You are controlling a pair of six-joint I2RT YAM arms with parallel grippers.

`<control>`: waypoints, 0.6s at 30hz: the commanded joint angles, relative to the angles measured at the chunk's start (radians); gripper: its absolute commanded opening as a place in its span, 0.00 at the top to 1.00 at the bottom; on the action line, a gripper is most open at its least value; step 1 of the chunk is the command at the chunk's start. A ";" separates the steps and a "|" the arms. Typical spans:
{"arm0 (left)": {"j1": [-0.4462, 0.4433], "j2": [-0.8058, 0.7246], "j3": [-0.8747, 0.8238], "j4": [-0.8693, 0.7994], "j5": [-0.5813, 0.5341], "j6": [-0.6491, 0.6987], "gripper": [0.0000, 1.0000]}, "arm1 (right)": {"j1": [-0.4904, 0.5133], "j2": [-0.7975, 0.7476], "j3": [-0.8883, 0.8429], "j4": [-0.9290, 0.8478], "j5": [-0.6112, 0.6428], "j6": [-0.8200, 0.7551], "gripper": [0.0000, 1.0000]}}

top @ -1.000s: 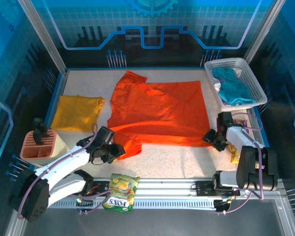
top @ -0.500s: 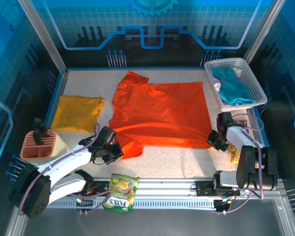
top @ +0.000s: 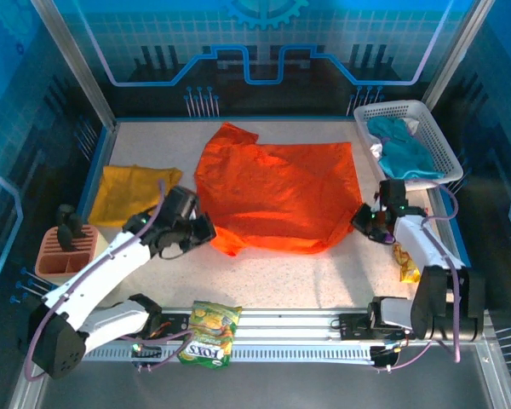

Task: Fold and stack the t-shirts

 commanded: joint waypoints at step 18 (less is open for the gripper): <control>0.063 -0.126 0.813 -0.165 -0.069 0.530 1.00 | 0.021 -0.536 0.391 -0.005 -0.096 -0.202 1.00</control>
